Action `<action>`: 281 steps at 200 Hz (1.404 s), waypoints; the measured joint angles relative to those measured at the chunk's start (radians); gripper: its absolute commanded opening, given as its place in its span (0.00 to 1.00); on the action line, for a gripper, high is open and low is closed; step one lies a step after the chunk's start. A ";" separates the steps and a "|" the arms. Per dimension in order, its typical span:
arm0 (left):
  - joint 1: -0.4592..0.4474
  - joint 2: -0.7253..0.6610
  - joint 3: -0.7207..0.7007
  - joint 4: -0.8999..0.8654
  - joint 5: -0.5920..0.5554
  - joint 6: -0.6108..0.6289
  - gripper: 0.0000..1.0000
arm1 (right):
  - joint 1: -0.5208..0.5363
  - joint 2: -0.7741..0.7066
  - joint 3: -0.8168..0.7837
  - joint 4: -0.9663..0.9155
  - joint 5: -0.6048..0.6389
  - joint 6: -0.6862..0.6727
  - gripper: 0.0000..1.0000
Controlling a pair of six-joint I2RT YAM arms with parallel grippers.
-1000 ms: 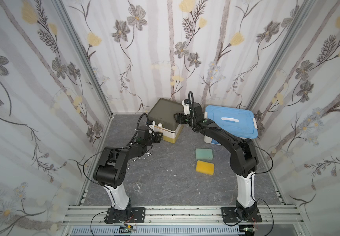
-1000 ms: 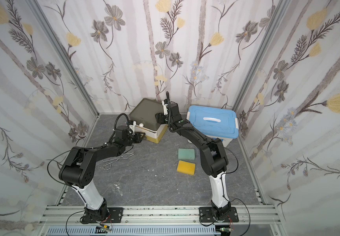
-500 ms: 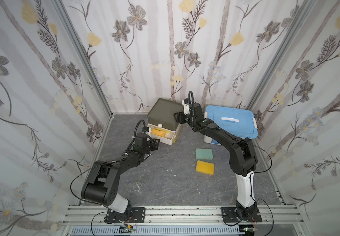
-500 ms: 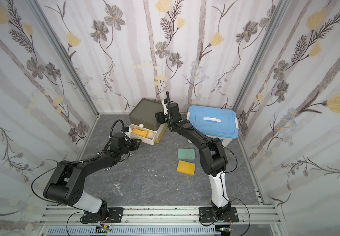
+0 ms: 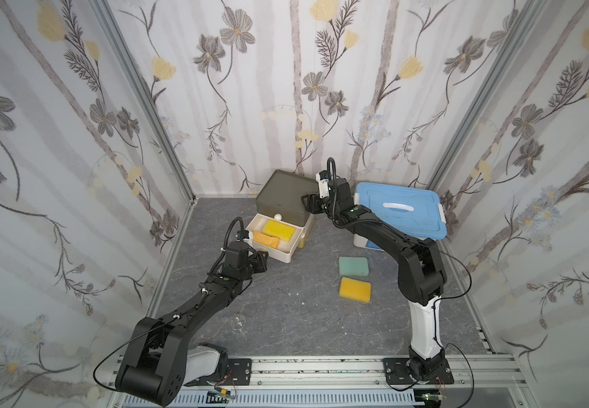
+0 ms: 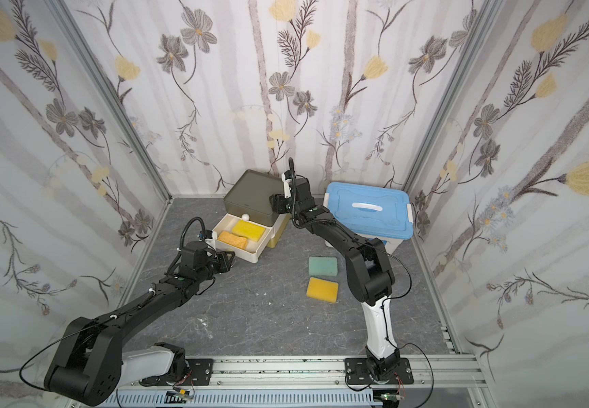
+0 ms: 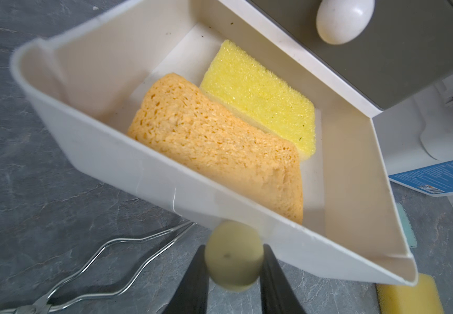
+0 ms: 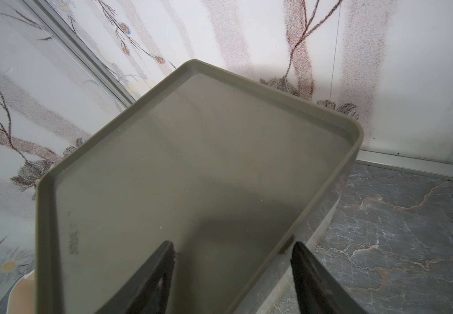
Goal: Take the sponge out of the drawer
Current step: Open the drawer in the storage box.
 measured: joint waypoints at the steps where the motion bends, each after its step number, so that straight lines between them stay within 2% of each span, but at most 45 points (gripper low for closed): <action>1: 0.000 -0.001 0.000 -0.001 0.000 0.000 0.20 | 0.000 0.000 0.000 0.000 0.000 0.000 0.69; 159: -0.010 -0.074 -0.093 -0.019 -0.054 -0.080 0.23 | 0.003 0.003 0.004 -0.001 0.002 0.000 0.69; 225: -0.010 -0.036 -0.093 -0.019 -0.069 -0.082 0.25 | 0.003 -0.011 0.000 -0.012 0.014 -0.006 0.69; 252: -0.010 -0.056 -0.096 -0.022 -0.072 -0.086 0.34 | 0.006 -0.041 -0.013 -0.050 0.035 -0.015 0.70; 268: -0.010 -0.085 -0.099 -0.025 -0.076 -0.086 0.48 | 0.011 -0.071 -0.029 -0.075 0.042 -0.029 0.71; 281: -0.010 -0.115 -0.104 -0.032 -0.079 -0.087 0.63 | 0.014 -0.105 -0.047 -0.098 0.054 -0.052 0.72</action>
